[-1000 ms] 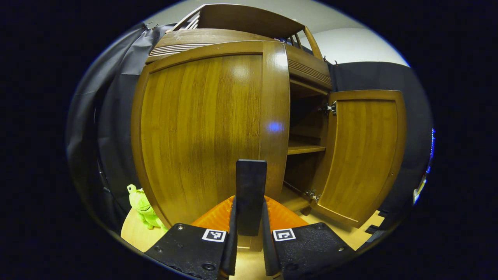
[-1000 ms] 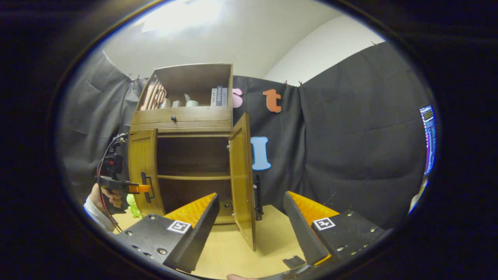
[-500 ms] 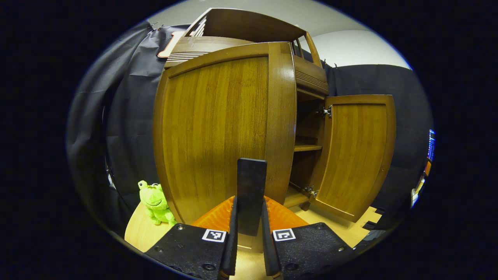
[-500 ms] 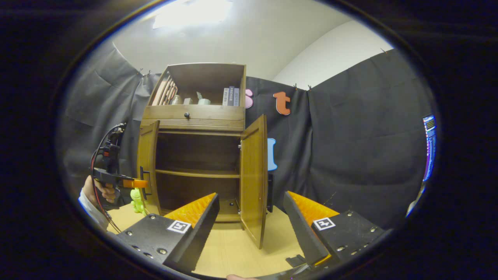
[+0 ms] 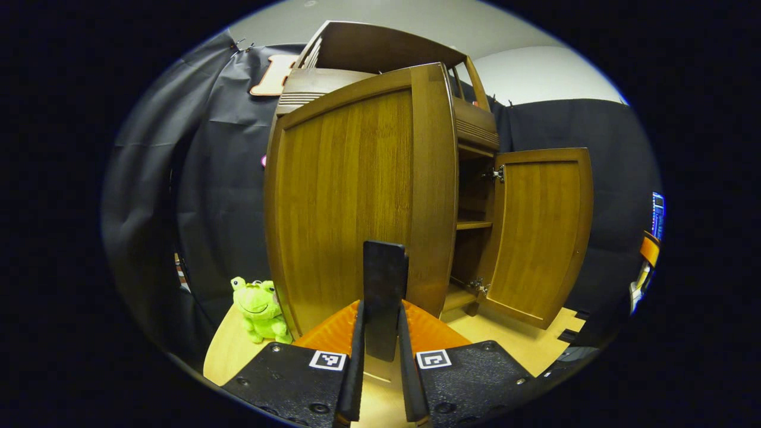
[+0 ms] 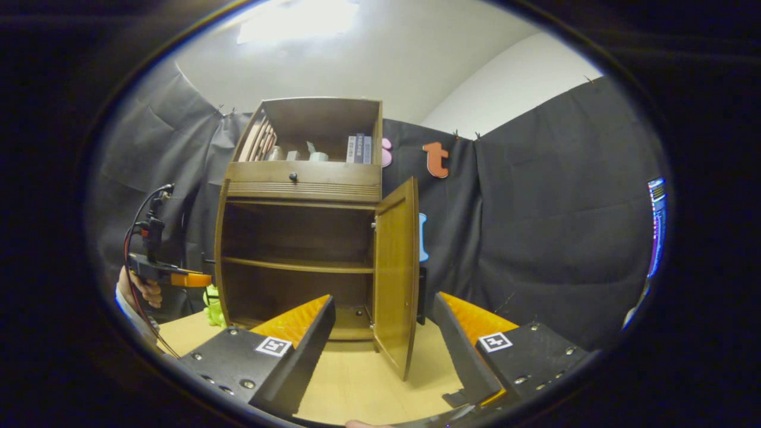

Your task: Open the right door of the double-door shoe cabinet with the right hand, and open the left door with the left hand.

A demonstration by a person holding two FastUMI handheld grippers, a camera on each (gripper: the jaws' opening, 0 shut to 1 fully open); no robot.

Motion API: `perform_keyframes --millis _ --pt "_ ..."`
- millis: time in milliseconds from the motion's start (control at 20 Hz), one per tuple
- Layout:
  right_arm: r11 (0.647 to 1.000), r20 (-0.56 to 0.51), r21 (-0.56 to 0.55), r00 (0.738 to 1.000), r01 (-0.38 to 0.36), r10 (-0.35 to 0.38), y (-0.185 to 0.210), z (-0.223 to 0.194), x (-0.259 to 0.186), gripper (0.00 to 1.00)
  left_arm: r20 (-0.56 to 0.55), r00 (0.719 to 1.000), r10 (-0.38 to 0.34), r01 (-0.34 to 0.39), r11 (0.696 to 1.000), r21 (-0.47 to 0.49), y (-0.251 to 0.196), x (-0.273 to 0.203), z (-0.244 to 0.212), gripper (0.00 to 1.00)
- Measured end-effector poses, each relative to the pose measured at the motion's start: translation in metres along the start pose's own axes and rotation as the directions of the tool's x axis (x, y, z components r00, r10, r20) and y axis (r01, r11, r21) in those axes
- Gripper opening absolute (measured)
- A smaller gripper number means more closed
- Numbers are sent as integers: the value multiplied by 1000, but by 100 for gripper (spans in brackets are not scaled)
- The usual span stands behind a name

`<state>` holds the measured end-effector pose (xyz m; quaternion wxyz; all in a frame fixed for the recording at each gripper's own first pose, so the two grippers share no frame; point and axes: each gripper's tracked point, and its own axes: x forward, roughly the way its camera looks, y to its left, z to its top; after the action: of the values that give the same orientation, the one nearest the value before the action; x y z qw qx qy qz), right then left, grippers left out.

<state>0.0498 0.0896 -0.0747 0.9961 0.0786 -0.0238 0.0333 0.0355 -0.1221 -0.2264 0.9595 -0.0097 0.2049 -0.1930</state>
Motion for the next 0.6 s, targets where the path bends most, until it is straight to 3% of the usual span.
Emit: perform_keyframes --millis 200,250,300,550,600 --pt "999 3 31 1000 -19 19 14 -4 1 98 8 1000 11 -11 1000 2 14 -17 -2 27" --pt "999 -1 35 1000 -30 30 19 -7 3 94 8 1000 11 -11 1000 3 17 -19 -3 27" --pt "999 -6 33 999 -35 36 22 -10 5 98 7 1000 13 -13 1000 -3 20 -23 -4 26" --pt "999 -33 28 999 -42 43 34 -22 8 98 9 999 38 -38 999 12 34 -35 -6 24" --pt "999 -36 30 998 -42 43 34 -22 8 94 5 999 44 -45 999 20 37 -36 -8 24"
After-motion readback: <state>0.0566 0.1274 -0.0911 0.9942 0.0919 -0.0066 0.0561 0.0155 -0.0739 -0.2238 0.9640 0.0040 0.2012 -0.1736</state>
